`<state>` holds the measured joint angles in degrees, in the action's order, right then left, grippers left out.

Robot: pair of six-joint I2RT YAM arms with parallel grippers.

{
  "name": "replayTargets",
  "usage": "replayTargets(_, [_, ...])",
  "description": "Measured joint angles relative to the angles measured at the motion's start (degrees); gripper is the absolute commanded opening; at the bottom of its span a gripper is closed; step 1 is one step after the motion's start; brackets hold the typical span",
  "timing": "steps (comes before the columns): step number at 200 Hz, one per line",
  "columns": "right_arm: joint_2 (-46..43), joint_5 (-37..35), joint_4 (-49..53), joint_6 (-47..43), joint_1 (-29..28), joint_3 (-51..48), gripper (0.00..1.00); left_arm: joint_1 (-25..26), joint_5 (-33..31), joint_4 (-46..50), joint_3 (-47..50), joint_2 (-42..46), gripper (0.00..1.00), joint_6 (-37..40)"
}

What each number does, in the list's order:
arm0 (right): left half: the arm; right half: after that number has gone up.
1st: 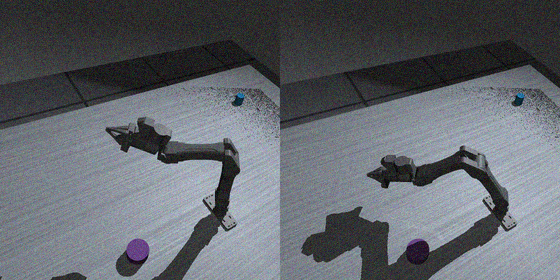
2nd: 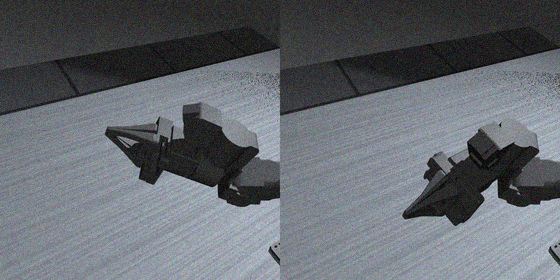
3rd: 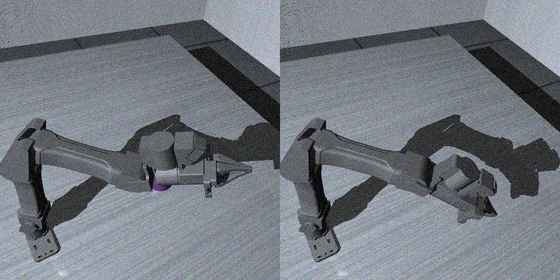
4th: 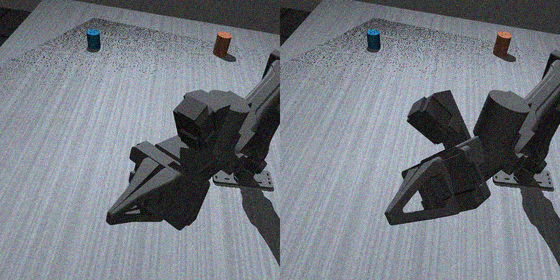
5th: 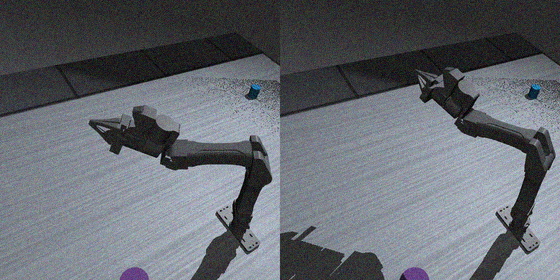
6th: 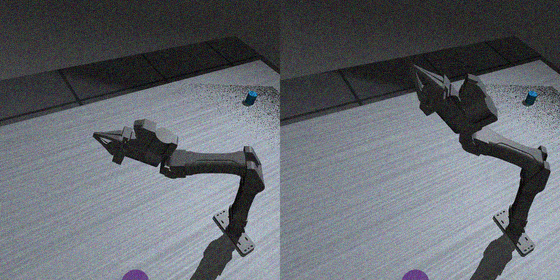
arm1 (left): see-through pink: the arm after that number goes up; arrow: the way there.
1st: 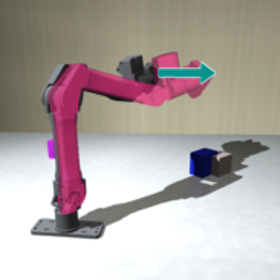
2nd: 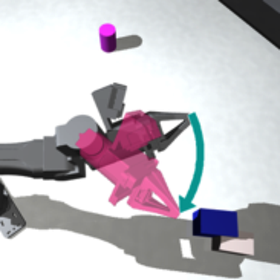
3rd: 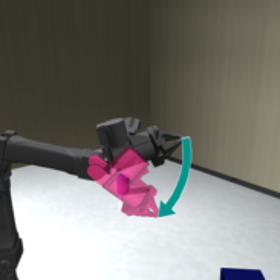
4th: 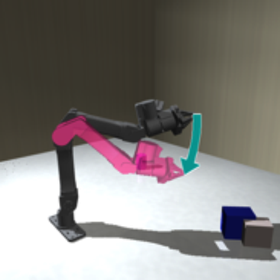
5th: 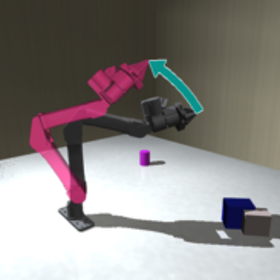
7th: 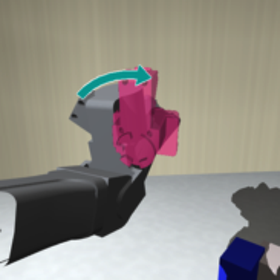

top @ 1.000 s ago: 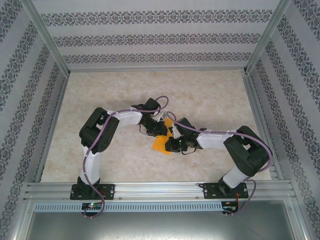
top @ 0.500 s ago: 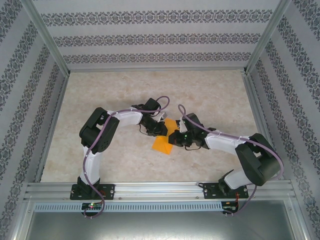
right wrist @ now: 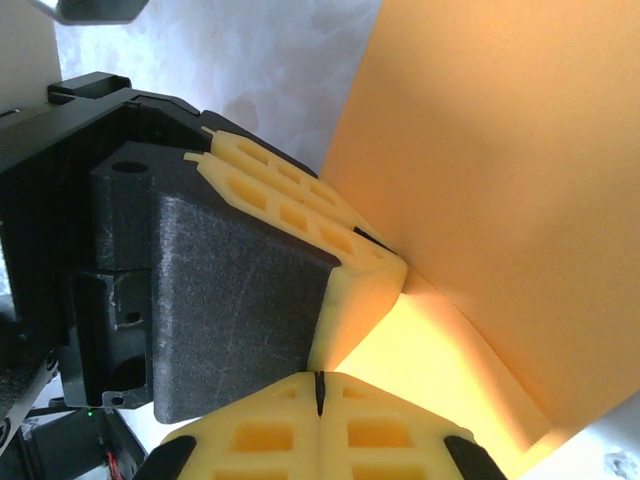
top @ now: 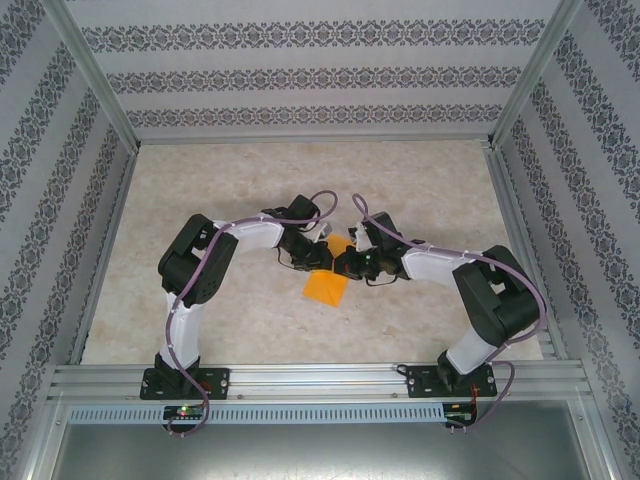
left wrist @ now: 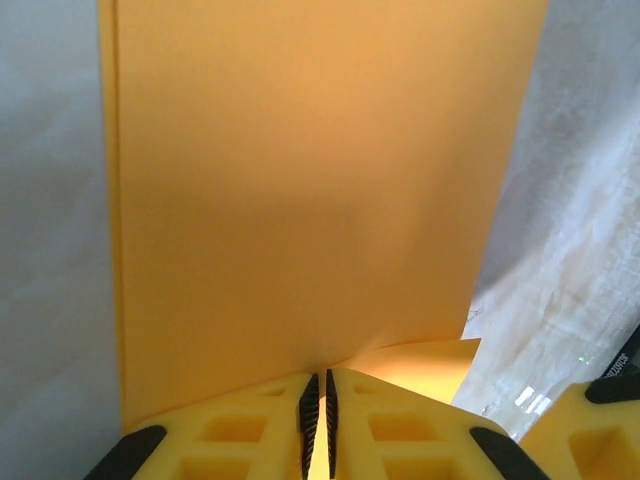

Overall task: Fold a paper plane with a square sheet of paper (pick it up from the middle)
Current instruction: Fold the triangle a second time at the center of the table.

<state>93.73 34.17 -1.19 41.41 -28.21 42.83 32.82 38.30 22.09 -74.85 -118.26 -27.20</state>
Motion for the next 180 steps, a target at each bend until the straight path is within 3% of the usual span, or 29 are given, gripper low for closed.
replayTargets(52, [0.66, 2.16, -0.96, -0.87, 0.96, 0.26, 0.04, -0.59, 0.26, -0.07, 0.00, 0.00, 0.19, 0.02])
replayTargets(118, [-4.76, 0.79, 1.09, -1.07, 1.49, -1.73, 0.03, -1.07, 1.51, -0.07, 0.02, 0.00, 0.19, 0.42])
replayTargets(180, [1.09, -0.31, 1.27, -1.07, 1.84, -0.57, 0.03, -1.44, 2.14, -0.09, 0.26, 0.00, 0.19, 0.44])
